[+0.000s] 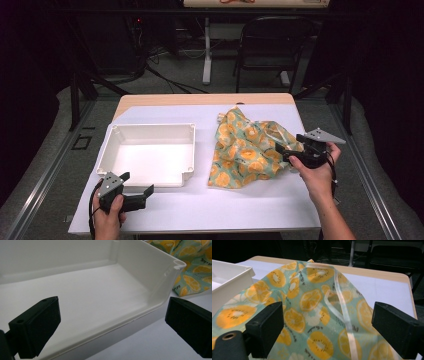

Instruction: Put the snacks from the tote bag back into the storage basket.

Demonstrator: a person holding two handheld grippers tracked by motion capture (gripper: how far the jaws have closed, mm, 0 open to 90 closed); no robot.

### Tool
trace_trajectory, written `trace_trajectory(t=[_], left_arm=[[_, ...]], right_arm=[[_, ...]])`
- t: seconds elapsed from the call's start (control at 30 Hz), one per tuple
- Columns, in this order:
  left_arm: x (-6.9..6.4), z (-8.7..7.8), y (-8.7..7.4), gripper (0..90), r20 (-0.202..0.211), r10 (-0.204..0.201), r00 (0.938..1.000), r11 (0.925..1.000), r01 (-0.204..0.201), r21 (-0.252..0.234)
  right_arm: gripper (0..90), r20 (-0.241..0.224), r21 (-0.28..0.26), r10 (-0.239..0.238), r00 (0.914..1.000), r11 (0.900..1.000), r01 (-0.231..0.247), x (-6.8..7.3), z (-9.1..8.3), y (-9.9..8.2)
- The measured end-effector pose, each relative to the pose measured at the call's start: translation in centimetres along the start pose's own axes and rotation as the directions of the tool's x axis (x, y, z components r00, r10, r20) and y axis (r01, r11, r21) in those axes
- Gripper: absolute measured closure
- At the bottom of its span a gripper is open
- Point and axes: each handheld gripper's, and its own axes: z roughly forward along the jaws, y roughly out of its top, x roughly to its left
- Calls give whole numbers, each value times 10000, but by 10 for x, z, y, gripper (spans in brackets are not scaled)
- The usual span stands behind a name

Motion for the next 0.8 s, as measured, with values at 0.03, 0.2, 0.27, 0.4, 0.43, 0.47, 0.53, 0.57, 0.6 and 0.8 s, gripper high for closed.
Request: trace_trajectory(t=[0.03, 0.2, 0.27, 0.4, 0.43, 0.47, 0.53, 0.57, 0.6, 0.8], left_arm=[[0, 0, 0, 2, 3, -20, 10000, 10000, 20, 8], [1, 1, 0, 3, 27, 23, 10000, 10000, -23, 59], [0, 2, 0, 3, 40, 12, 10000, 10000, -13, 75], [-1, 3, 0, 4, 79, 66, 9999, 9999, -67, 124], [-1, 3, 0, 4, 79, 66, 9999, 9999, -67, 124], [-1, 3, 0, 4, 85, 77, 9999, 9999, -79, 137], [-1, 3, 0, 4, 93, 75, 9999, 9999, -76, 136], [0, 3, 0, 4, 97, 79, 9999, 9999, -80, 133], [0, 3, 0, 4, 111, 117, 9999, 9998, -119, 162], [1, 2, -1, 5, 116, 55, 9999, 9999, -56, 130]], right_arm=[[101, -39, -10, 3, 10000, 10000, -3, -1, 3, 2], [101, -43, 211, -111, 9999, 9997, 112, -6, 19, 12], [101, -34, 366, -173, 9998, 9992, 174, -6, 27, 14], [121, 297, 646, -203, 9994, 9977, 183, -6, 44, 18], [121, 297, 646, -203, 9994, 9977, 183, -6, 44, 18], [124, 379, 631, -216, 9990, 9978, 192, -6, 47, 19], [114, 651, 789, -424, 9970, 9962, 373, -4, 59, 24], [114, 662, 793, -383, 9971, 9963, 330, -4, 63, 26], [111, 647, 801, -373, 9972, 9963, 321, -5, 65, 27], [169, 990, 1284, -341, 9945, 9915, 213, -9, 82, 25]])
